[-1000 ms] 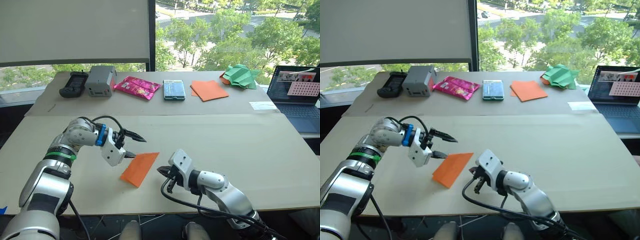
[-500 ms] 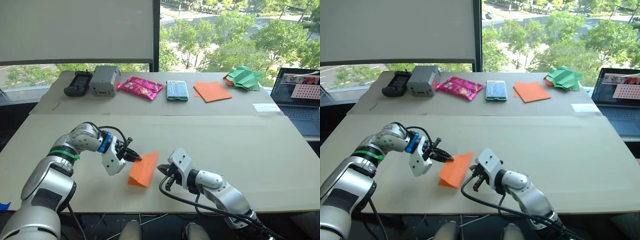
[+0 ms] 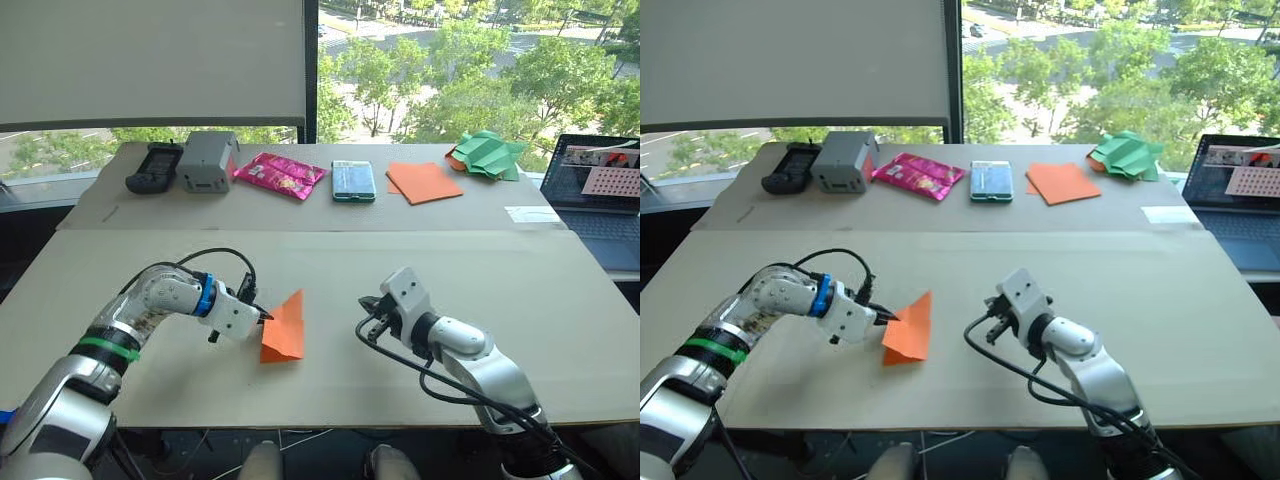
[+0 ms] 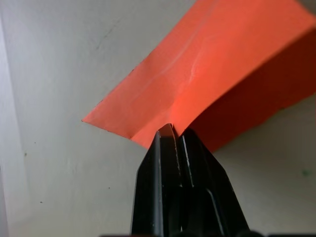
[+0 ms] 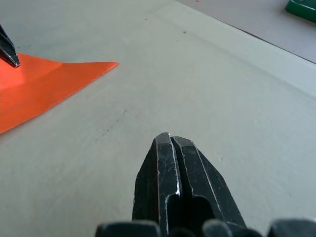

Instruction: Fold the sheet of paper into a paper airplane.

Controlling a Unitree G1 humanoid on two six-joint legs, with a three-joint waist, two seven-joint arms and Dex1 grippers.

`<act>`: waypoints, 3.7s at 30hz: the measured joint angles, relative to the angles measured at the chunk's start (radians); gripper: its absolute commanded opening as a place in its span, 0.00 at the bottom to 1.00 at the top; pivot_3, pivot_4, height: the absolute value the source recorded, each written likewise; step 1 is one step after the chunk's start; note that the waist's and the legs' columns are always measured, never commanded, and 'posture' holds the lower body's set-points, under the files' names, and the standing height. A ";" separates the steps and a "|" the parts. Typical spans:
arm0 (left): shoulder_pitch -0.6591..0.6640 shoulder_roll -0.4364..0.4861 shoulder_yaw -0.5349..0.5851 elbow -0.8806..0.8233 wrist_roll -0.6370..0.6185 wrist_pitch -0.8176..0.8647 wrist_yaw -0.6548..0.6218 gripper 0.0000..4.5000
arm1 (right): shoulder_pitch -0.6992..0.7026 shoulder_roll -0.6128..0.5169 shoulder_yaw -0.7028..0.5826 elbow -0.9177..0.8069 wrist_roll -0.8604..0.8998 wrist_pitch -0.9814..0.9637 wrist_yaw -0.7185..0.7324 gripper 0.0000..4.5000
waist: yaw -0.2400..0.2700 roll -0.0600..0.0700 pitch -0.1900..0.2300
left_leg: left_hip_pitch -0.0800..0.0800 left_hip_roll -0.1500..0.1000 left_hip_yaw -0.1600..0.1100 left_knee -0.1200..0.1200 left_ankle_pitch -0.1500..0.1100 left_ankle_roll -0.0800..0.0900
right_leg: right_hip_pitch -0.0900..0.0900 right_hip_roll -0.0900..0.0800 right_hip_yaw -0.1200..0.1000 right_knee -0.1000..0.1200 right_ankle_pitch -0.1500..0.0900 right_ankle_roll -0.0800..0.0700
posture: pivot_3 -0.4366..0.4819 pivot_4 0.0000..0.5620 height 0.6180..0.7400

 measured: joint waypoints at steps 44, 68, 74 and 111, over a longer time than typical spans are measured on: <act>0.247 0.043 0.319 -0.412 -0.269 0.814 0.034 0.62 | -0.019 0.004 0.318 -0.315 0.113 0.220 -0.034 0.98 | -0.012 0.001 0.005 | 0.005 0.000 -0.002 0.000 -0.004 -0.006 | -0.001 0.001 -0.001 -0.006 -0.001 -0.001 | 0.48 0.27 0.72; 0.259 0.014 0.370 -0.393 -0.331 0.840 0.084 0.62 | 0.068 -0.041 0.283 -0.209 -0.043 -0.024 -0.091 0.01 | -0.013 0.001 0.006 | 0.004 0.000 -0.002 0.001 -0.005 -0.008 | -0.002 0.001 -0.001 -0.008 -0.001 -0.001 | 0.48 0.27 0.72; 0.232 0.011 0.463 -0.384 -0.434 0.931 0.076 0.62 | -0.062 -0.176 0.314 0.018 -0.073 -0.558 0.210 0.01 | -0.027 -0.001 0.007 | 0.006 0.000 -0.002 0.000 -0.005 -0.007 | 0.000 0.001 -0.001 -0.007 -0.001 -0.001 | 0.48 0.27 0.72; 0.342 -0.035 0.332 -0.341 -0.374 0.800 0.072 0.01 | -0.054 -0.046 0.238 0.045 -0.168 -0.477 0.318 0.58 | -0.011 -0.001 0.006 | 0.006 0.000 -0.001 0.001 -0.002 -0.003 | 0.000 0.002 0.000 -0.006 -0.001 -0.001 | 0.48 0.27 0.72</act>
